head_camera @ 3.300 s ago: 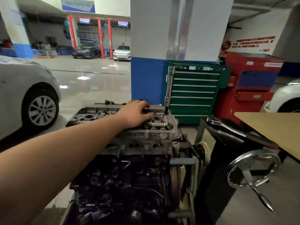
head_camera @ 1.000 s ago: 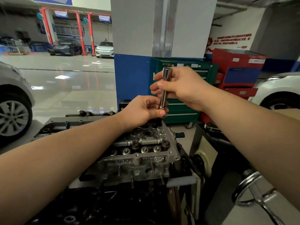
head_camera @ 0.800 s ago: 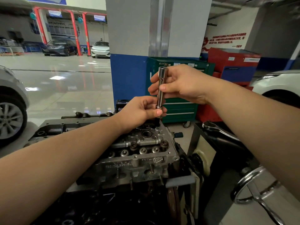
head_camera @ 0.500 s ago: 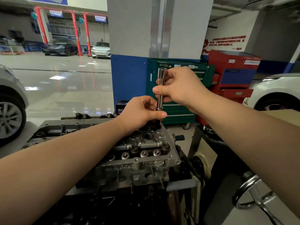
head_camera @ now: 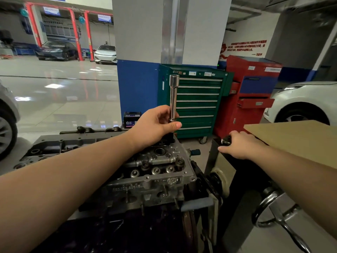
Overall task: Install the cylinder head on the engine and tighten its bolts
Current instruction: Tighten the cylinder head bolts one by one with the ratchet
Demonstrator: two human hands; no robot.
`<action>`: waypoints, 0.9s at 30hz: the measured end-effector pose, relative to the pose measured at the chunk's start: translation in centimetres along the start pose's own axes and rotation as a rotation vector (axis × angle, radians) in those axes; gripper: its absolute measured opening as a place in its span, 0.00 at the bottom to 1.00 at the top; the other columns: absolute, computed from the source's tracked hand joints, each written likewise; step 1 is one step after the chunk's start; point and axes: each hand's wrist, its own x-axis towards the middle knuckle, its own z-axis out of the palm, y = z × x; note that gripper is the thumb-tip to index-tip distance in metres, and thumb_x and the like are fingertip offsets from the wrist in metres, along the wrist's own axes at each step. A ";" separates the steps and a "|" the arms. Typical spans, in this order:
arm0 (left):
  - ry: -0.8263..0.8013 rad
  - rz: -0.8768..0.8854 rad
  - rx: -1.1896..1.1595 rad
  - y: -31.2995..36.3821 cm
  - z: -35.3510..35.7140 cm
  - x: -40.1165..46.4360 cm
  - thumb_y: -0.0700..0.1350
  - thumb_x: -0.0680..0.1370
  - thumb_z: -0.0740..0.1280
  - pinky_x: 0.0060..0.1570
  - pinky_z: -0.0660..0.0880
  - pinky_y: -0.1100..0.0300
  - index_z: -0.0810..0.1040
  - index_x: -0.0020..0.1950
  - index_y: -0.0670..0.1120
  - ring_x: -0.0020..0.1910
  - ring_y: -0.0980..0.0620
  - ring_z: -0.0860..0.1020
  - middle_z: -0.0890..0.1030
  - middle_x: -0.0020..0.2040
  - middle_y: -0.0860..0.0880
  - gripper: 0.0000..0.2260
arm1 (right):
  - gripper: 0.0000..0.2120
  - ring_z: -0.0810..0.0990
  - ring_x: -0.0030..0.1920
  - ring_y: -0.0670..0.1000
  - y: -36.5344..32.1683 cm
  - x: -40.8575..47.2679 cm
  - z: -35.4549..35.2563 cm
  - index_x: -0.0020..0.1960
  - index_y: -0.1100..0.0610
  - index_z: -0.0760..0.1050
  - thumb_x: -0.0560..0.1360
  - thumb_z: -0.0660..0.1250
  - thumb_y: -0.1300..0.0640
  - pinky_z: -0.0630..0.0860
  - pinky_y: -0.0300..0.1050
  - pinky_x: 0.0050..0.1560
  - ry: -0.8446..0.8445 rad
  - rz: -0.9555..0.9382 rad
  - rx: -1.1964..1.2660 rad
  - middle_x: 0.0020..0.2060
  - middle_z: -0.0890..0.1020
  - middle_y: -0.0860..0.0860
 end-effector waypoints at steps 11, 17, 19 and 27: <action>-0.032 -0.030 -0.070 -0.1 0.3 -0.2 0.47 0.80 0.75 0.54 0.80 0.57 0.81 0.56 0.50 0.47 0.50 0.88 0.88 0.47 0.49 0.07 | 0.20 0.75 0.63 0.56 -0.4 -1.3 4.1 0.68 0.53 0.69 0.81 0.67 0.43 0.77 0.57 0.59 0.231 -0.251 -0.004 0.61 0.74 0.52; -0.042 -0.040 -0.103 0.3 0.3 -0.3 0.45 0.80 0.75 0.46 0.79 0.68 0.81 0.56 0.47 0.45 0.51 0.88 0.88 0.48 0.47 0.07 | 0.14 0.80 0.53 0.52 -0.8 -1.2 1.6 0.65 0.53 0.75 0.82 0.68 0.50 0.79 0.51 0.55 0.343 -0.315 0.242 0.55 0.78 0.50; -0.051 -0.044 -0.089 0.2 0.2 -0.3 0.46 0.80 0.74 0.49 0.81 0.65 0.81 0.56 0.48 0.47 0.51 0.88 0.88 0.48 0.47 0.07 | 0.10 0.80 0.48 0.50 -2.2 -1.3 -2.1 0.62 0.53 0.77 0.82 0.67 0.54 0.80 0.48 0.49 0.328 -0.270 0.564 0.51 0.82 0.49; -0.055 -0.018 -0.057 -0.1 0.5 -0.4 0.47 0.81 0.74 0.56 0.80 0.60 0.81 0.57 0.50 0.50 0.50 0.86 0.87 0.49 0.49 0.06 | 0.13 0.70 0.31 0.50 -8.9 -6.3 -18.5 0.60 0.55 0.72 0.88 0.53 0.49 0.64 0.44 0.31 -0.210 -0.613 1.294 0.38 0.76 0.55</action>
